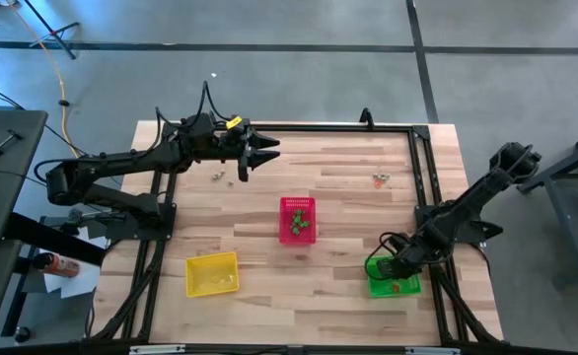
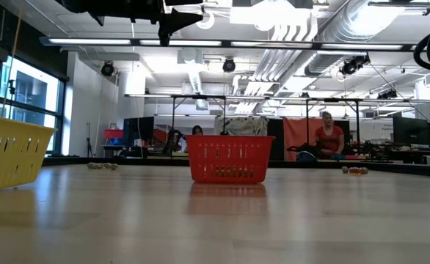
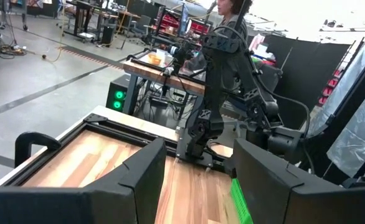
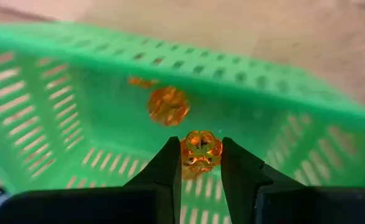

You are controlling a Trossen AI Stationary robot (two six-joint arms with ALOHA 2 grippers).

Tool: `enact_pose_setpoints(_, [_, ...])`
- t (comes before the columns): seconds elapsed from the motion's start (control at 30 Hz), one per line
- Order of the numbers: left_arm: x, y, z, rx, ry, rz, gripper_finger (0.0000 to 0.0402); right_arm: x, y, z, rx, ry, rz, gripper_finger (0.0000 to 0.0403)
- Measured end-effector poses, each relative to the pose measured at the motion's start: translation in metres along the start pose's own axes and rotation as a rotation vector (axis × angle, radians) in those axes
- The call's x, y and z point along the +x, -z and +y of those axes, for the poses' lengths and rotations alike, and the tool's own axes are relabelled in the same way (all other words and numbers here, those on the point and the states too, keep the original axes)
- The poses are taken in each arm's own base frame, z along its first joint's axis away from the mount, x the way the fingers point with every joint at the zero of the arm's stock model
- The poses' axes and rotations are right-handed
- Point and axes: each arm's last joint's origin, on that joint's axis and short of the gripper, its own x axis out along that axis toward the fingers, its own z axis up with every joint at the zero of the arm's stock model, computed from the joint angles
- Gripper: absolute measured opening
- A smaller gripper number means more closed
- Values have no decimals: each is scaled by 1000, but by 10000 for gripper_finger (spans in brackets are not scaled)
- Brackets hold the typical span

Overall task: Sort Halloween decoration
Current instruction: Put the orange pumpkin toy into the green bin

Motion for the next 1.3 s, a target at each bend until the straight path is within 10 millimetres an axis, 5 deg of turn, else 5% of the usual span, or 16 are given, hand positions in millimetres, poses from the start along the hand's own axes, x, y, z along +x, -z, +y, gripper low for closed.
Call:
enact_pose_setpoints(0.27, [0,0,0,0,-6,-2,177,-1,-4,-1,47,14,-25,82])
enact_pose_setpoints(0.67, [0,0,0,1,-5,-6,177,-8,0,4,-87,-18,-5,211])
enact_pose_setpoints(0.83, [-3,-4,-2,8,2,-25,177,-43,13,17,-257,-146,15,219])
enact_pose_setpoints(1.0, [-8,-9,-5,-15,21,-39,177,-100,18,28,-486,-372,-173,220])
enact_pose_setpoints(1.13, [-14,-14,-9,-51,31,-62,177,-136,5,41,-638,-478,-488,220])
enact_pose_setpoints(1.3, [-25,-24,-16,-68,50,-105,177,-160,-29,62,-798,-374,-748,220])
